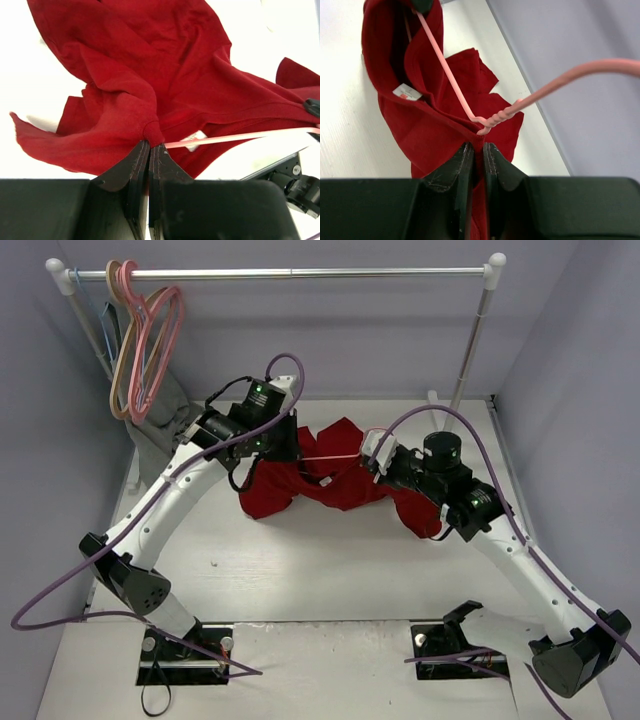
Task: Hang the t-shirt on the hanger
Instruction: Place tshirt on hanger
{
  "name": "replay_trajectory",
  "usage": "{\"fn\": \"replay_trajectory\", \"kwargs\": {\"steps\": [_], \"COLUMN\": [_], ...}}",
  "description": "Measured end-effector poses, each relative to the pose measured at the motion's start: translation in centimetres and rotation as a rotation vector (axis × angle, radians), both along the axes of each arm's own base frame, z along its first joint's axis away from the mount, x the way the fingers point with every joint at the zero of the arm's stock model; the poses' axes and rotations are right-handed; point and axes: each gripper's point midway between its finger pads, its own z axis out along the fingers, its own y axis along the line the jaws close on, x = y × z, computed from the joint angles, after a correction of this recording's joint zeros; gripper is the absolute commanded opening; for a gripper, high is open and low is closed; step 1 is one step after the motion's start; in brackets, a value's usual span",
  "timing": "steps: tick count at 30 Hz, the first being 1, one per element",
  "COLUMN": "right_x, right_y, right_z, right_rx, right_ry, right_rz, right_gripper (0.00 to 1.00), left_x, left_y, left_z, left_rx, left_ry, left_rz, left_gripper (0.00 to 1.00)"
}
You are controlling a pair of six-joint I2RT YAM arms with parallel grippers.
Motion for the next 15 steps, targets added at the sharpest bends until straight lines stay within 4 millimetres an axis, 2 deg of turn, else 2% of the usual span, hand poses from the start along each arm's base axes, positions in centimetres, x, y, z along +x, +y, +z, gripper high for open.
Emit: {"fn": "replay_trajectory", "kwargs": {"steps": [3, 9, 15], "right_x": [-0.1, -1.6, -2.5], "right_y": [0.5, 1.5, 1.1], "right_z": [0.0, -2.5, -3.6], "right_rx": [0.030, 0.064, 0.099], "right_ry": [-0.004, 0.043, 0.057], "right_rz": [-0.004, 0.015, 0.001], "right_gripper": [0.00, 0.00, 0.00], "left_x": [-0.4, -0.5, 0.4], "left_y": [-0.9, -1.1, -1.6], "left_z": [-0.1, -2.0, -1.5], "left_rx": [0.006, 0.028, -0.001], "left_ry": [-0.016, -0.016, -0.047], "left_rz": [0.008, 0.047, 0.077], "left_gripper": [0.00, 0.00, 0.00]}}
